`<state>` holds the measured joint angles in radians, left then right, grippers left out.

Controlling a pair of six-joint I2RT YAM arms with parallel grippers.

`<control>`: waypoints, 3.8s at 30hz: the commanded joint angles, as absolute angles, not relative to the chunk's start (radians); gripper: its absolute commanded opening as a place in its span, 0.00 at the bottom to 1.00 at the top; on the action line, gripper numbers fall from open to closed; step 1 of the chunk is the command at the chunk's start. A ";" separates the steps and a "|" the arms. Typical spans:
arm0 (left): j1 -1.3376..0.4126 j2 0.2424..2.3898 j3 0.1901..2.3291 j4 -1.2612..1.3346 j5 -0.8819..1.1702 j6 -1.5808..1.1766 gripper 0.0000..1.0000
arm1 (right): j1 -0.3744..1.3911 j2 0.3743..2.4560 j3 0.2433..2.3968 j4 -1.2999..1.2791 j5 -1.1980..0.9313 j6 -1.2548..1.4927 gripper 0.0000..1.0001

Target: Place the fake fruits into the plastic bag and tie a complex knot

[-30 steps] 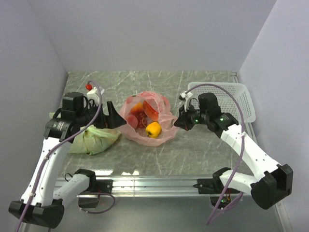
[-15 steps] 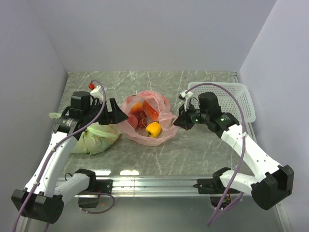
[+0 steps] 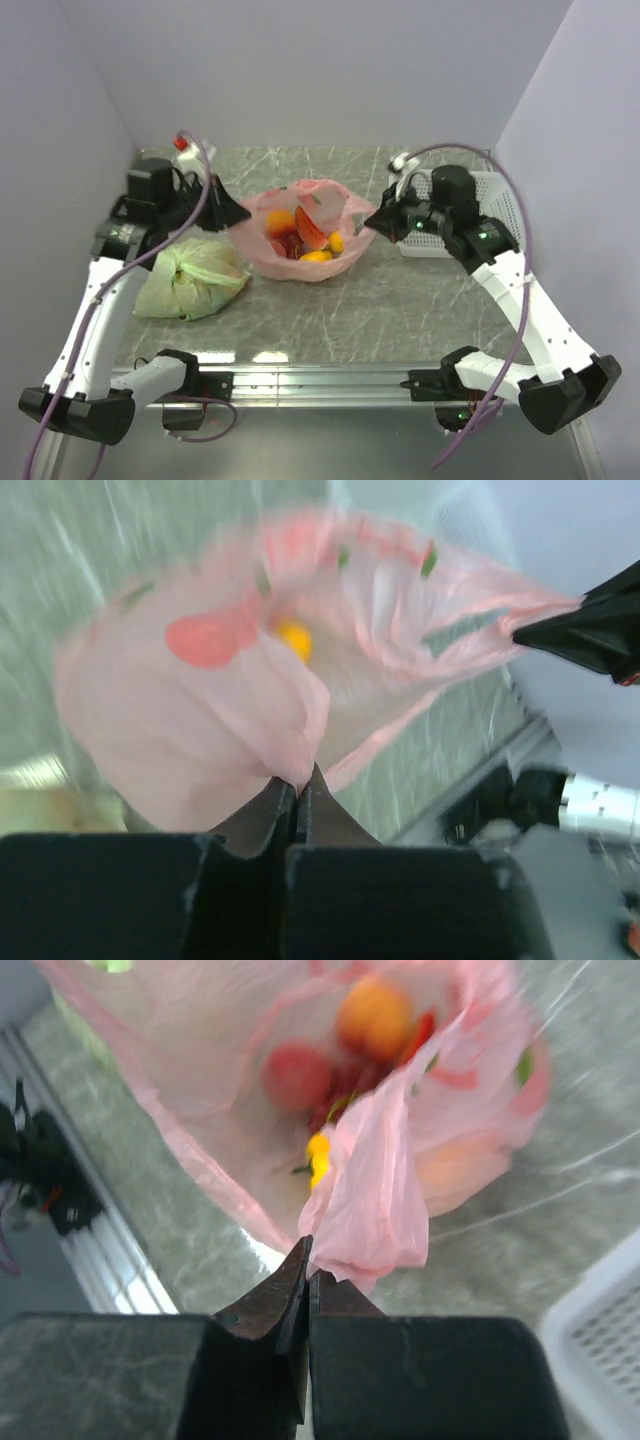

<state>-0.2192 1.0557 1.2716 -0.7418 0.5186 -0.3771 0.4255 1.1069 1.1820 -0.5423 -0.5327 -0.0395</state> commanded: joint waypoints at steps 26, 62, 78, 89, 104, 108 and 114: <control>-0.114 1.069 1.496 -0.663 0.678 -0.181 0.00 | 0.380 0.973 1.296 -0.374 -0.452 0.115 0.00; -0.571 1.684 1.976 -0.965 0.752 0.305 0.99 | 0.382 0.951 1.221 -0.336 -0.365 0.126 0.00; -0.655 1.720 1.823 -0.876 0.713 0.272 0.99 | 0.380 0.953 1.155 -0.219 -0.250 0.109 0.00; -0.653 1.724 1.833 -0.869 0.636 0.346 0.99 | 0.382 0.951 1.129 -0.215 -0.267 0.107 0.00; -0.592 1.741 1.956 -0.865 0.594 0.330 0.99 | 0.382 0.942 1.123 -0.222 -0.272 0.098 0.00; -0.586 1.821 2.006 -0.920 0.629 0.347 0.99 | 0.382 0.943 1.123 -0.213 -0.253 0.095 0.00; -0.584 1.914 2.117 -1.135 0.853 0.436 0.99 | 0.382 0.948 1.111 -0.195 -0.229 0.078 0.00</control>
<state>-0.5838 1.8988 2.0434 -0.9977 0.7025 0.3756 0.3771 0.9615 1.1194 -0.2550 -0.2543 0.0990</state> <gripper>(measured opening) 0.993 0.007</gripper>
